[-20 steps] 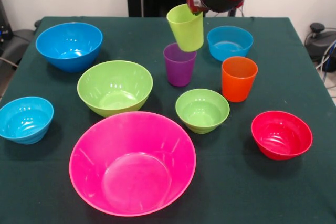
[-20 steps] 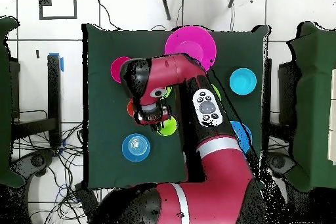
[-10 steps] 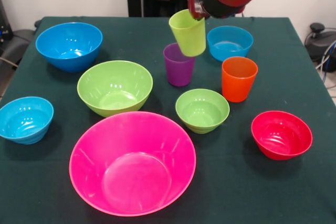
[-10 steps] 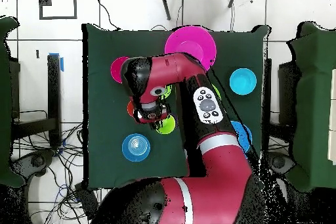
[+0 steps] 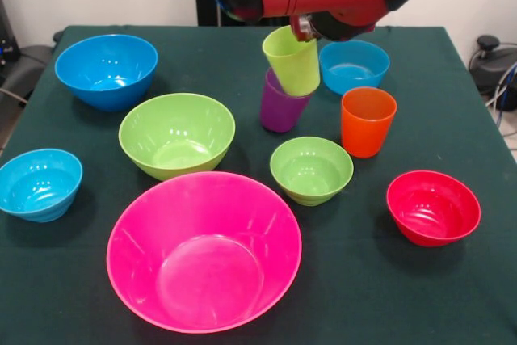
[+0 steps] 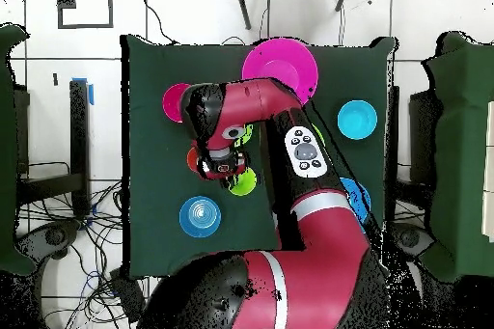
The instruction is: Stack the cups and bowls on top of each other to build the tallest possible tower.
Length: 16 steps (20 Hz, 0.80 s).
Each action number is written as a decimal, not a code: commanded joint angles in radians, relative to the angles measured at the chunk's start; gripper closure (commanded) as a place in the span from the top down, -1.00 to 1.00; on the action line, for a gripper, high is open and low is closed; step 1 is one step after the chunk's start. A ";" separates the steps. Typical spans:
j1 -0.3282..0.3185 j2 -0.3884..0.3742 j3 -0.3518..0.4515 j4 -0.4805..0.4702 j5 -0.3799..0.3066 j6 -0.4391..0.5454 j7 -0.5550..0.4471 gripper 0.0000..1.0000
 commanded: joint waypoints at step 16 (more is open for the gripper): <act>-0.058 0.011 0.067 -0.018 -0.106 -0.098 -0.249 -1.00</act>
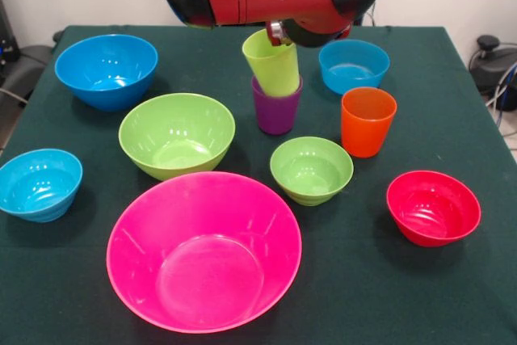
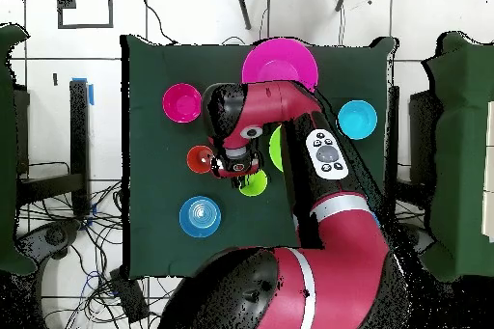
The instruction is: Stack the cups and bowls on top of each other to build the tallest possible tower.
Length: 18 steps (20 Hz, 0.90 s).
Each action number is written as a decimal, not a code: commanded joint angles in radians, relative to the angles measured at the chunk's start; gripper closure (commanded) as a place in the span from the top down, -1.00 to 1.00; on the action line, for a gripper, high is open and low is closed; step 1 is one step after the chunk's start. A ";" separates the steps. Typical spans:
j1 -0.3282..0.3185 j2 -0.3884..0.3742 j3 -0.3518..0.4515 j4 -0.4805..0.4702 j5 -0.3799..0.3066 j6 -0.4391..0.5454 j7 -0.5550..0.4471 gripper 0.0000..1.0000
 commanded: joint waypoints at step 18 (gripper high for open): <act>0.009 -0.051 0.048 0.048 -0.103 -0.127 -0.196 -1.00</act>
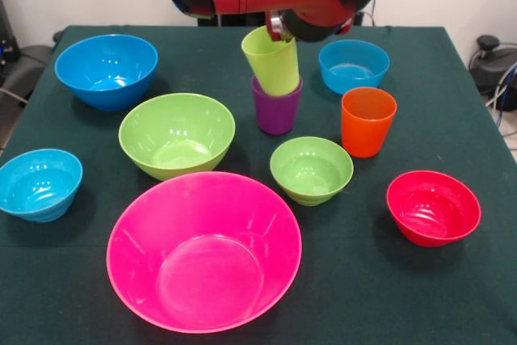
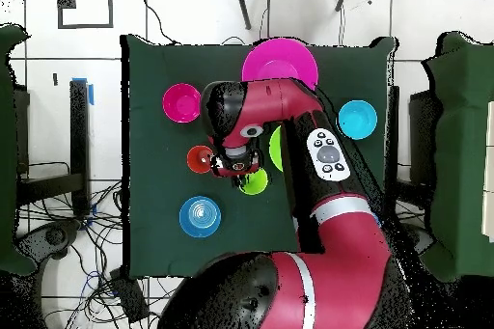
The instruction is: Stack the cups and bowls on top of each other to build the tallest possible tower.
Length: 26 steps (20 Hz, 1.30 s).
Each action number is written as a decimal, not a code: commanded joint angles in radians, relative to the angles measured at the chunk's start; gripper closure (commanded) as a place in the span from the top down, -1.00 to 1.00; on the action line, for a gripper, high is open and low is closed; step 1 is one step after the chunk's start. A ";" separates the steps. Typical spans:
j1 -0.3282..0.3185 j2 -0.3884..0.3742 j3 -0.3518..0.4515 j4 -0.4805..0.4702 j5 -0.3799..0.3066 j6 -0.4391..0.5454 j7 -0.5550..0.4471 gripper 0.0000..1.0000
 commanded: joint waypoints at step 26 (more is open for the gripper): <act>0.015 -0.050 0.033 0.078 -0.100 -0.150 -0.182 -1.00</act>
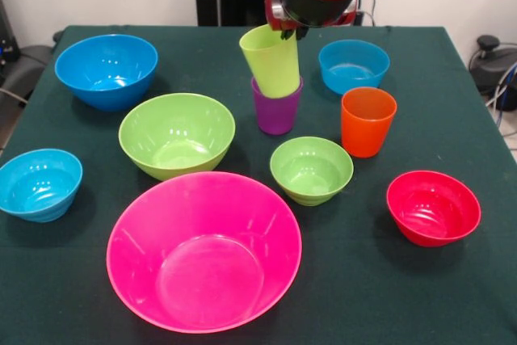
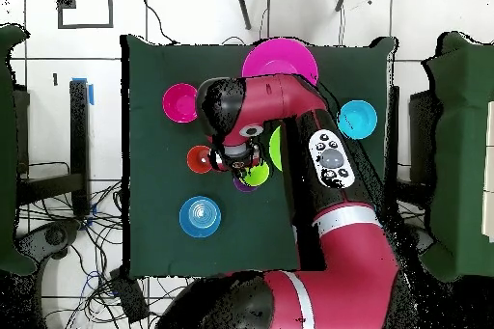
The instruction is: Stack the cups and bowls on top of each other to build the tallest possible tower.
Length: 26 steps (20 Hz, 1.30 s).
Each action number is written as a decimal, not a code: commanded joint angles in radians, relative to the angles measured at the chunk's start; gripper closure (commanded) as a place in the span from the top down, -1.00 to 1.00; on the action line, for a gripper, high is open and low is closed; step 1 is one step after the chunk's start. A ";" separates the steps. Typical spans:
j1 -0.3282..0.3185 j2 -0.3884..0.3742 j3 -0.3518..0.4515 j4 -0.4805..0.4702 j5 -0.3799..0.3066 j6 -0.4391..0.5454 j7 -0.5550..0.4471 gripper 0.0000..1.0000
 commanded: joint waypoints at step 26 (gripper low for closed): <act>-0.008 -0.017 0.027 0.101 -0.086 -0.077 -0.169 -1.00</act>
